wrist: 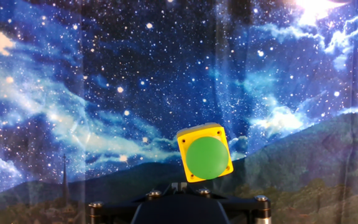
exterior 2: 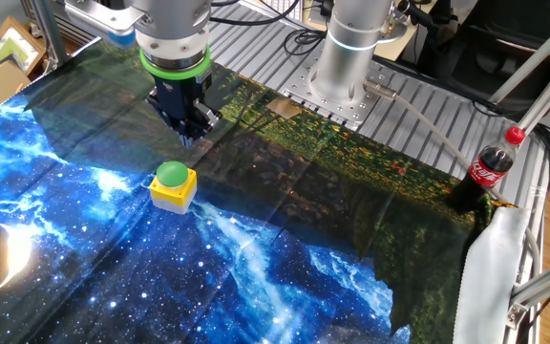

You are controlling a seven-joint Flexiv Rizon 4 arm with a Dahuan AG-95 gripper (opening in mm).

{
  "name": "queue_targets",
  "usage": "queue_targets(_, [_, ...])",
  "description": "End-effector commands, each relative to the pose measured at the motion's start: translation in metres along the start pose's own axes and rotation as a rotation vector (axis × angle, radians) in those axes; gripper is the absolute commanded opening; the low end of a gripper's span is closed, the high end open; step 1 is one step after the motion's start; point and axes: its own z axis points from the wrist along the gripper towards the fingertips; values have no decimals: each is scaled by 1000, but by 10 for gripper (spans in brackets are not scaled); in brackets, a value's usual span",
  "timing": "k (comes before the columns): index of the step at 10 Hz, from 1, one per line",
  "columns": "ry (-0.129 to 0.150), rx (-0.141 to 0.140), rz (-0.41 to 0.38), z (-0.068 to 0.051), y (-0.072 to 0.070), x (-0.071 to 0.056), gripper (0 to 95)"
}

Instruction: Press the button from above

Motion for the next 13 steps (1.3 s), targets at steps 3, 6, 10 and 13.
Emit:
queue_targets(3, [1, 1, 2, 0, 0, 0, 0])
queue_targets(6, [1, 1, 1, 0, 0, 0, 0])
queue_targets(10, [1, 1, 16, 0, 0, 0, 0])
queue_targets(13, [1, 2, 28, 0, 0, 0, 0])
